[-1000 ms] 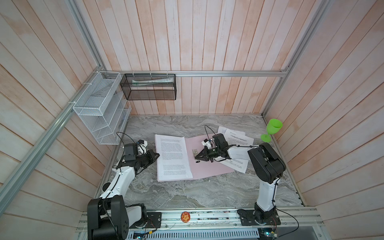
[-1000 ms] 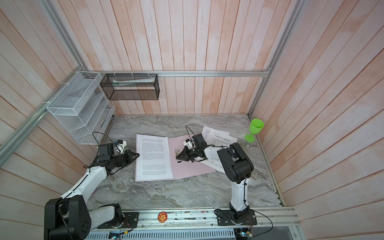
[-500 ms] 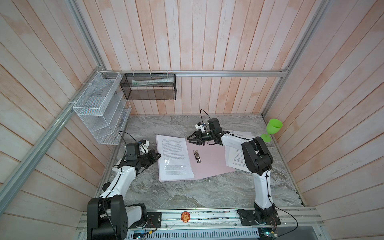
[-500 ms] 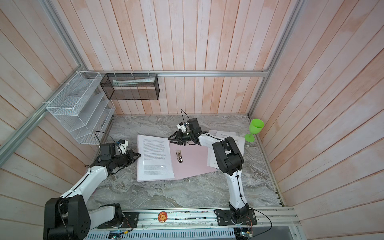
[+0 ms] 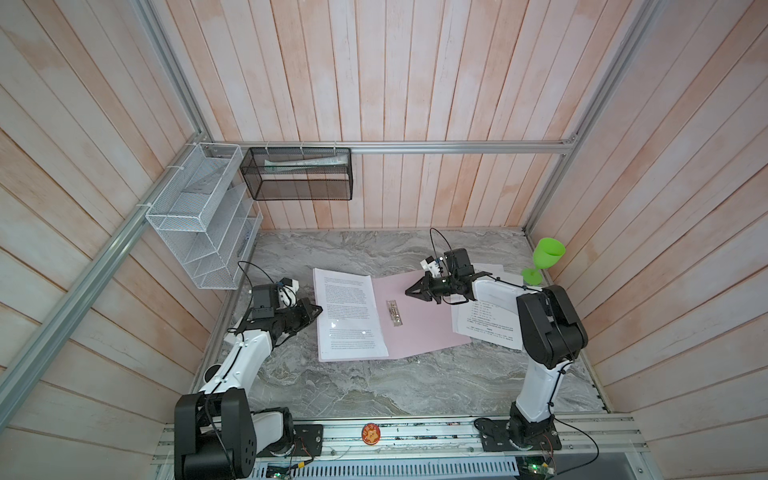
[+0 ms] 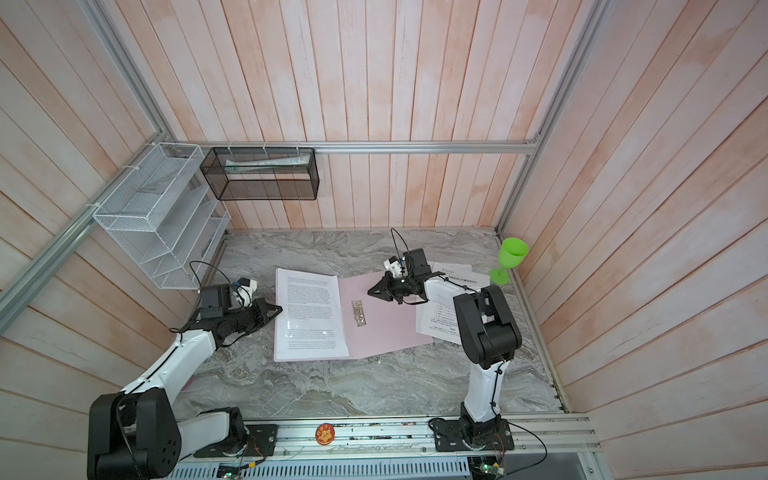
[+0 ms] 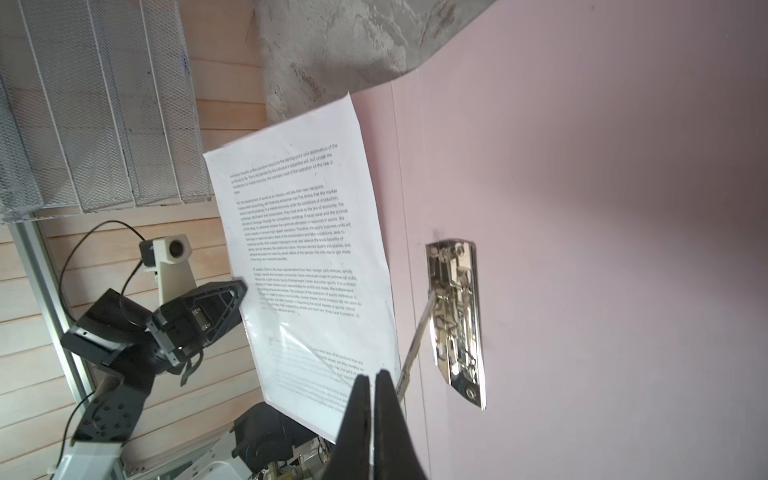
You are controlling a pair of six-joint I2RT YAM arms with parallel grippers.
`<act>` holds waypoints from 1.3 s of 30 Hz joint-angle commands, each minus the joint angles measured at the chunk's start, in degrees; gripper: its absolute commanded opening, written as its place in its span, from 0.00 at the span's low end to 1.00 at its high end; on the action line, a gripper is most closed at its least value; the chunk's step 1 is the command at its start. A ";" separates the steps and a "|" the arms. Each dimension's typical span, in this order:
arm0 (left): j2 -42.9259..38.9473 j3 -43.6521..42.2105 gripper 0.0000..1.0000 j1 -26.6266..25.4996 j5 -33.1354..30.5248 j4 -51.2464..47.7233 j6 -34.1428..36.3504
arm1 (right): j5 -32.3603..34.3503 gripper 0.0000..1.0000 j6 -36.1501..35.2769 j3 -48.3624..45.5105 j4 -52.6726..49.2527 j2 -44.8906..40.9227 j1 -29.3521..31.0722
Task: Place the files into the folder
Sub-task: 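Pull the clip lever open with the right gripper, then release the lever and move the right gripper to the loose sheets by the cup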
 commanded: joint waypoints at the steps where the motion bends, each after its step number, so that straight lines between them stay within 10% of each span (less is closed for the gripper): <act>1: 0.76 3.88 0.00 -0.19 0.37 -5.57 2.56 | 1.39 0.00 -4.65 -4.39 -4.49 -0.53 0.97; 24: 4.22 10.50 0.00 -0.21 1.81 -17.88 13.33 | -2.15 0.00 -9.09 14.27 -8.39 13.73 7.80; 30: 4.43 11.39 0.00 0.78 0.92 -17.68 12.89 | -3.56 0.00 -11.20 18.37 -10.21 13.19 3.90; 39: 5.03 14.44 0.00 1.99 -0.96 -16.88 12.69 | 7.77 0.36 -18.69 0.01 -12.82 -7.46 -16.07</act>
